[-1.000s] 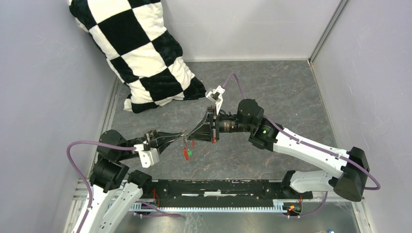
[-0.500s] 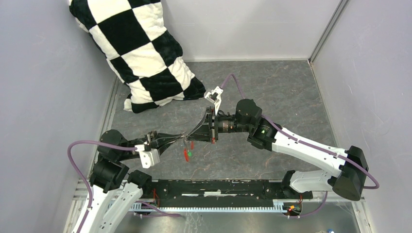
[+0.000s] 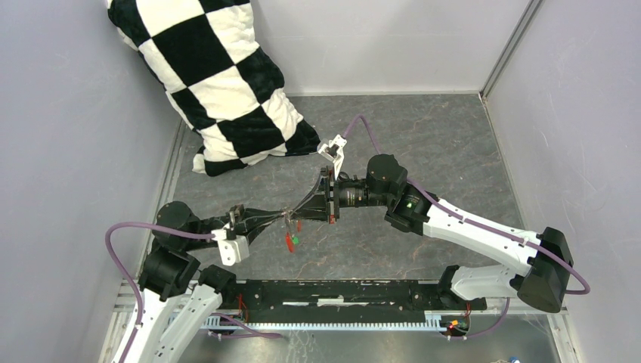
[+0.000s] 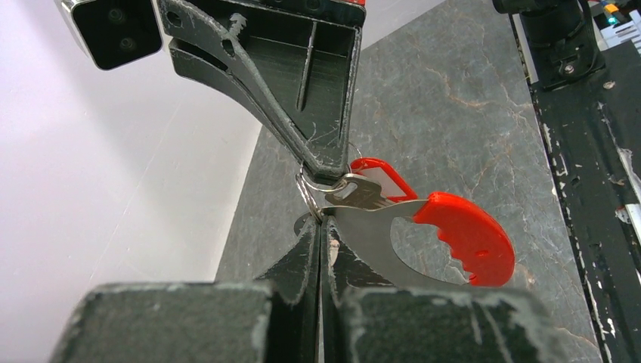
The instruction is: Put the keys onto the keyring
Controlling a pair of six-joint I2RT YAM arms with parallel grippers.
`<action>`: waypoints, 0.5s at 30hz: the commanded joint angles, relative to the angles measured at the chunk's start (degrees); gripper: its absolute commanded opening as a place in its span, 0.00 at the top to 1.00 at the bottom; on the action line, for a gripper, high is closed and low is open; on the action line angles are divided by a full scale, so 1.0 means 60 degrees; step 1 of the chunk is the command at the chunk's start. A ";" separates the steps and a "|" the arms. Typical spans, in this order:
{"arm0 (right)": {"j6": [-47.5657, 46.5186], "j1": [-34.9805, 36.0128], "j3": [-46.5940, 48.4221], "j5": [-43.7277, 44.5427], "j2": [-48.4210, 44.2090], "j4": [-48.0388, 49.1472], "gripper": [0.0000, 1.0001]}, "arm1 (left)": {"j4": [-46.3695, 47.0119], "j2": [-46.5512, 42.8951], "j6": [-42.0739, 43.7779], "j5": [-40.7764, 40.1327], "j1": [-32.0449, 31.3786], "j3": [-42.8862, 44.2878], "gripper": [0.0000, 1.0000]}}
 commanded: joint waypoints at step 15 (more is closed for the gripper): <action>0.0050 -0.0051 0.0552 -0.0153 0.0105 0.0241 1.00 | -0.0639 0.0111 0.1042 0.0274 -0.0045 0.0606 0.98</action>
